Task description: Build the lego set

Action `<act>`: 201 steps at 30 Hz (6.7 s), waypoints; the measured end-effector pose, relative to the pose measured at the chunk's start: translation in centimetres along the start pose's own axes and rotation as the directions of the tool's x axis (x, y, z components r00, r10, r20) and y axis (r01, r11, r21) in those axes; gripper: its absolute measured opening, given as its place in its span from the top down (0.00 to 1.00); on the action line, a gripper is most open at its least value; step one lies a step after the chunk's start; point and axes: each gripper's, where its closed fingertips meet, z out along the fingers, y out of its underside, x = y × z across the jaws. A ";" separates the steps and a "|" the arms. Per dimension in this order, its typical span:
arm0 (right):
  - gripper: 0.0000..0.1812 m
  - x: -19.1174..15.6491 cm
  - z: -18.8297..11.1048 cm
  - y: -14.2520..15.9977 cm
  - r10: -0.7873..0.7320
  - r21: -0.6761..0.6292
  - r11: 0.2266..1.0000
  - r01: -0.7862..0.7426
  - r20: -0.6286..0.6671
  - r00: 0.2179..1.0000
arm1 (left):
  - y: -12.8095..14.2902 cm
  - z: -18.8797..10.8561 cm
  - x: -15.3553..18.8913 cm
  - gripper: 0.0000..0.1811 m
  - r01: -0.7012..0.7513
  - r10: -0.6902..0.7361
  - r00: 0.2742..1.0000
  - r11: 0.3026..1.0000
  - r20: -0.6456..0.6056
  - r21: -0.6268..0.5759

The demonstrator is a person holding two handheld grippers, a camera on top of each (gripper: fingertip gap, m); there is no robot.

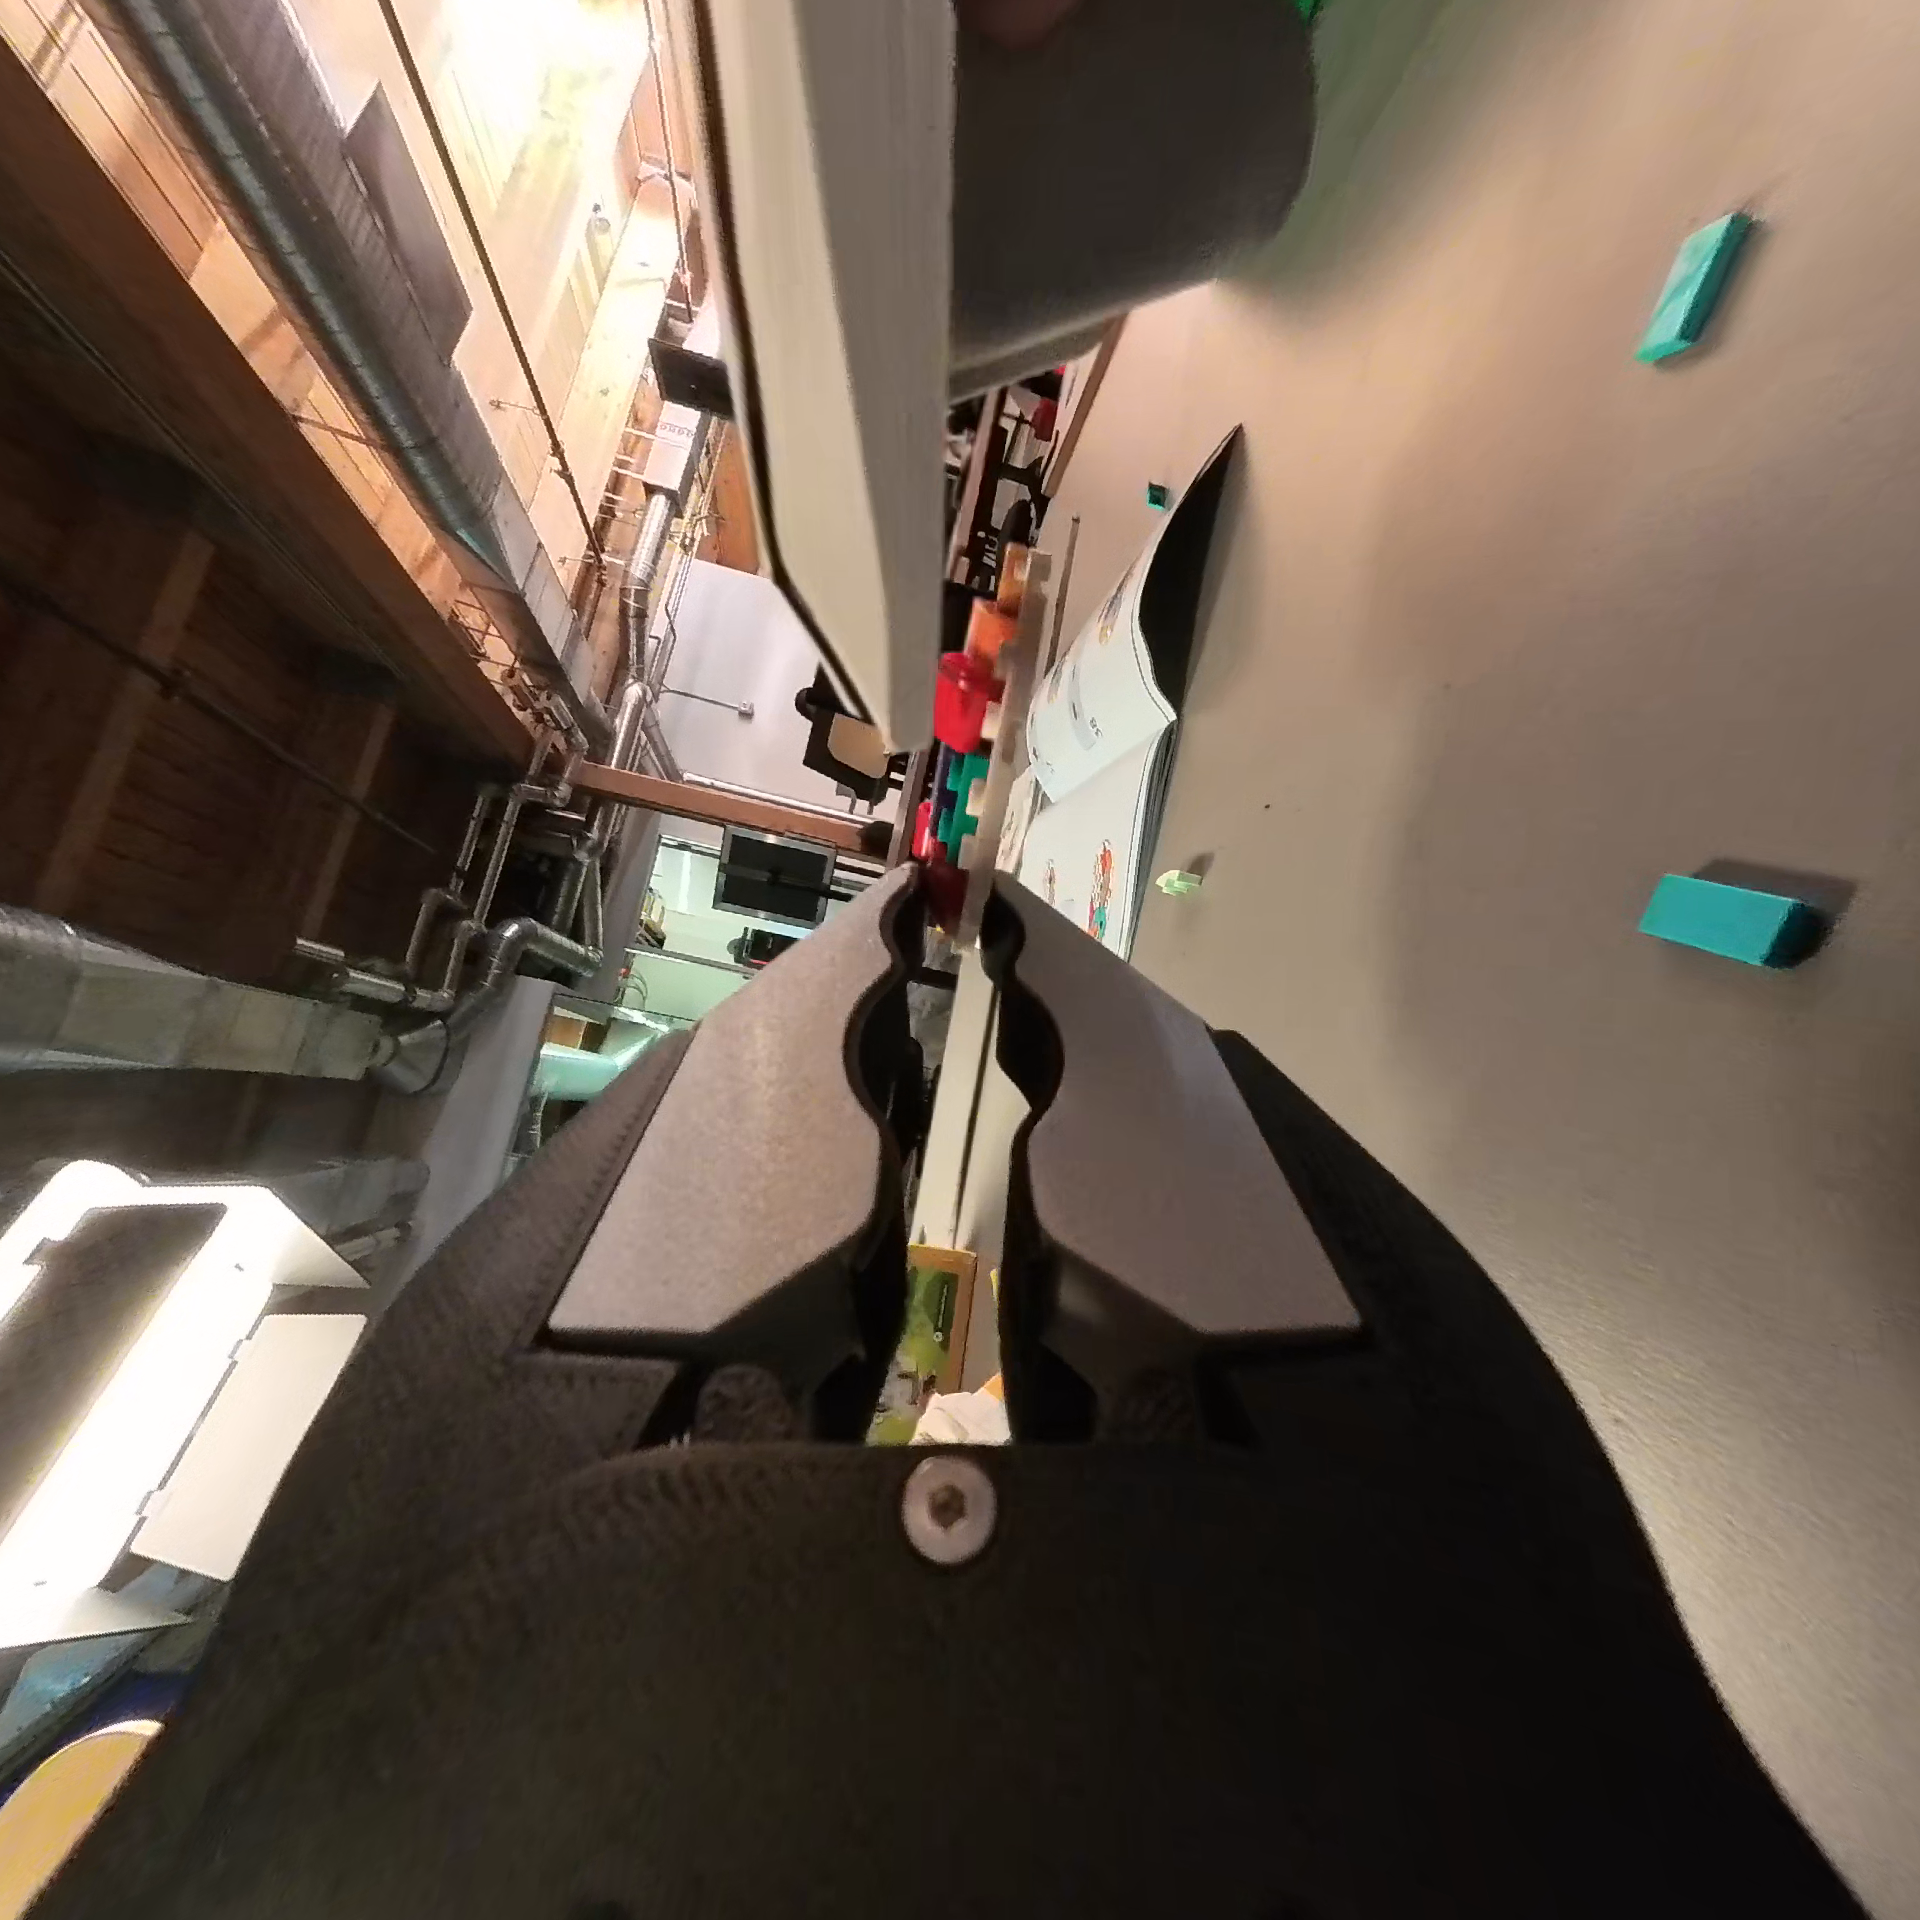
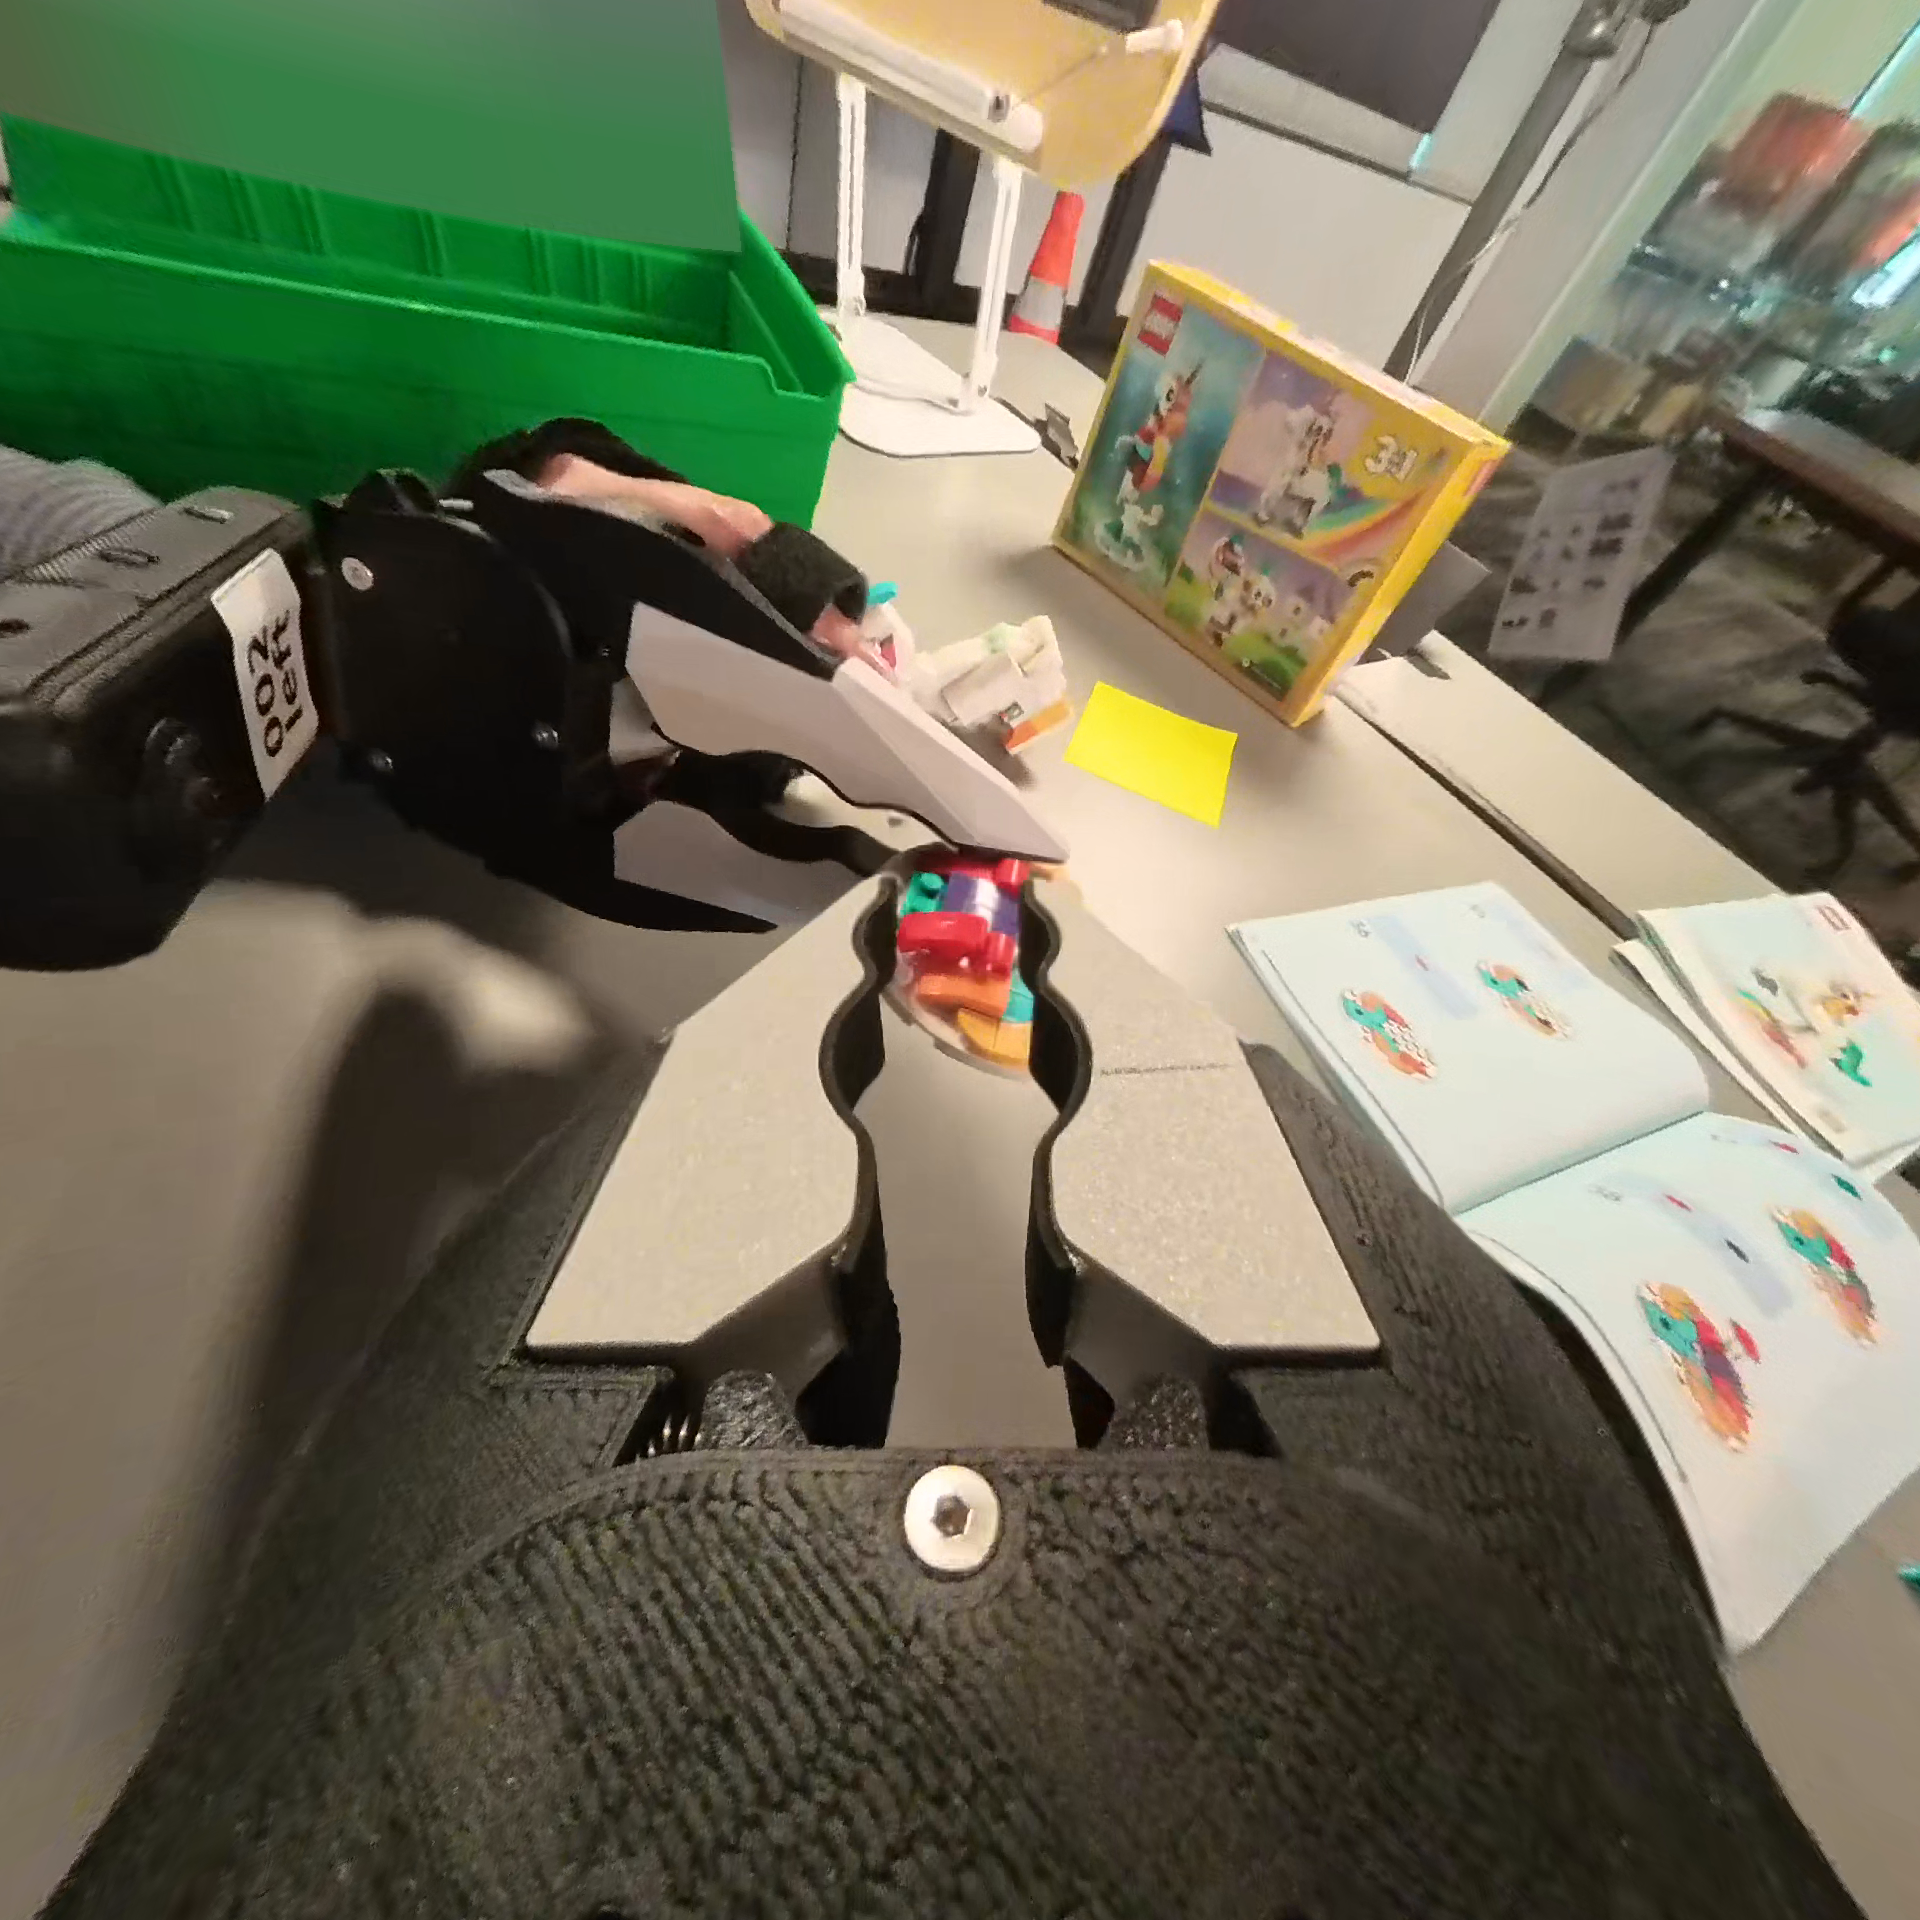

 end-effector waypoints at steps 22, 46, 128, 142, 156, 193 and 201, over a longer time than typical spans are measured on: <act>0.92 -0.1 -0.7 -0.5 -0.089 -0.025 0.996 0.090 0.026 0.996 | -0.6 0.0 -0.2 0.95 -0.011 0.010 1.000 1.000 0.012 0.029; 0.92 -5.5 -7.1 -4.2 -0.134 0.110 0.991 0.082 0.900 0.415 | -8.5 -4.1 -0.8 0.96 0.078 -0.059 0.996 0.915 -0.060 0.395; 0.82 2.0 -5.5 -7.0 -0.889 -0.048 0.435 0.899 -0.182 0.421 | -6.4 1.3 -8.1 0.96 0.140 -0.022 0.956 0.911 -0.292 0.388; 0.96 2.3 -5.2 -6.1 -0.891 -0.057 0.446 0.893 -0.128 0.436 | -6.6 1.9 -6.9 0.96 0.125 0.002 0.949 0.917 -0.317 0.379; 0.96 2.8 -4.9 -3.8 -0.855 -0.084 0.517 0.852 0.009 0.519 | -6.2 3.1 -4.1 0.96 0.124 0.010 0.920 0.941 -0.391 0.316; 0.96 6.2 -2.3 0.7 -0.861 -0.277 0.508 0.815 -0.151 0.486 | -2.2 6.2 -1.3 0.95 0.125 -0.121 0.942 0.992 -0.313 -0.007; 0.96 6.5 -2.1 3.1 -0.888 -0.279 0.460 0.843 -0.158 0.432 | -3.8 5.5 0.5 0.89 -0.029 0.042 0.981 0.997 -0.189 0.072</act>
